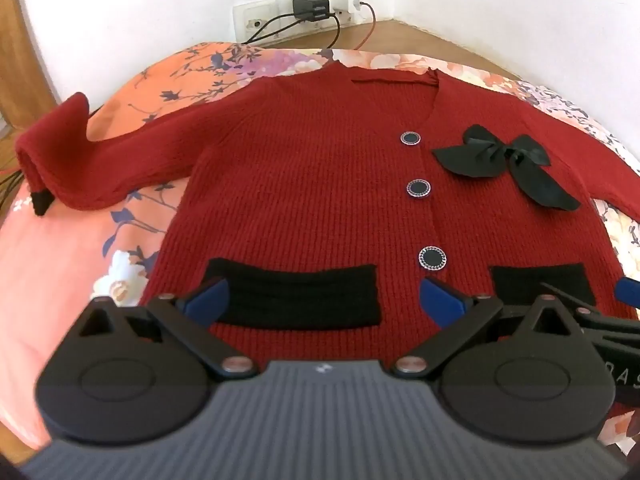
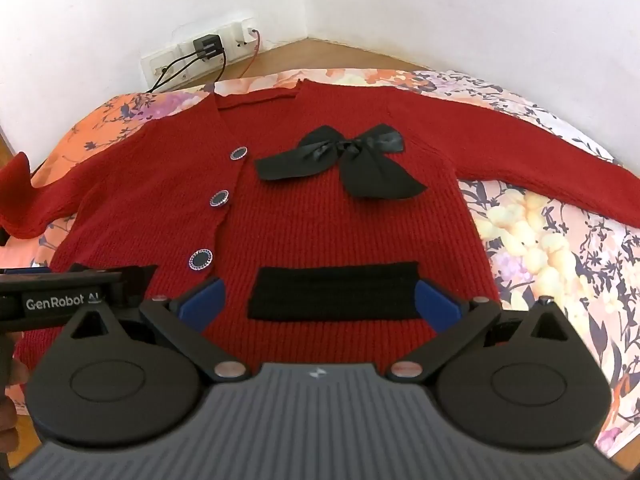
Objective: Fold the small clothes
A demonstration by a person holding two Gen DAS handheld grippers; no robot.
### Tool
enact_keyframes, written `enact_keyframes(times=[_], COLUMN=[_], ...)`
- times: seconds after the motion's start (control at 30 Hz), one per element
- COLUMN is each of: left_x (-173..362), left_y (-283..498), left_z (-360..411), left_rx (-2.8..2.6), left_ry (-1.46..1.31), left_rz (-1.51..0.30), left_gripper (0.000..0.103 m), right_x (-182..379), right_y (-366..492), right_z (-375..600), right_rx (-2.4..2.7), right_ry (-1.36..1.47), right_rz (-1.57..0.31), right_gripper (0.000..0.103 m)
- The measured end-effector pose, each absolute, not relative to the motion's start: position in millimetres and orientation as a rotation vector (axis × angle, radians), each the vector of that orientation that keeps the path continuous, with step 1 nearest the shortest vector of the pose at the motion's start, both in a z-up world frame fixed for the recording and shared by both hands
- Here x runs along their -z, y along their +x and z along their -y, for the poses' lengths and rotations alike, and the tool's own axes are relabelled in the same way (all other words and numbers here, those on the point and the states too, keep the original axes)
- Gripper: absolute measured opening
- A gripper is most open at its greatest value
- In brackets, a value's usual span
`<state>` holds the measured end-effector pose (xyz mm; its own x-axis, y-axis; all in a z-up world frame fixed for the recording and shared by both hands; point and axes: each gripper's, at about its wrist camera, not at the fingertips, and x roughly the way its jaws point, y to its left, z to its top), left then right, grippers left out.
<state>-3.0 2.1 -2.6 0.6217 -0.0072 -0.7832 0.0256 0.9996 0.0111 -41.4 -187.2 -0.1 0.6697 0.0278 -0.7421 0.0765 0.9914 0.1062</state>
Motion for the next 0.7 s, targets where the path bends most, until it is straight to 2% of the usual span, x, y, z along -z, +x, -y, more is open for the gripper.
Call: enact_keyframes(times=[0.7], left_x=[-1.8], left_y=[-2.6], left_z=[-1.5], left_rx=[0.019], left_ry=[0.023], left_rz=[-0.902], left_gripper=[0.103], right_x=[-1.0], right_y=[-40.5], right_z=[187.4], right_rx=[0.030], right_ry=[0.122], right_rz=[-0.831], right_gripper=[0.103])
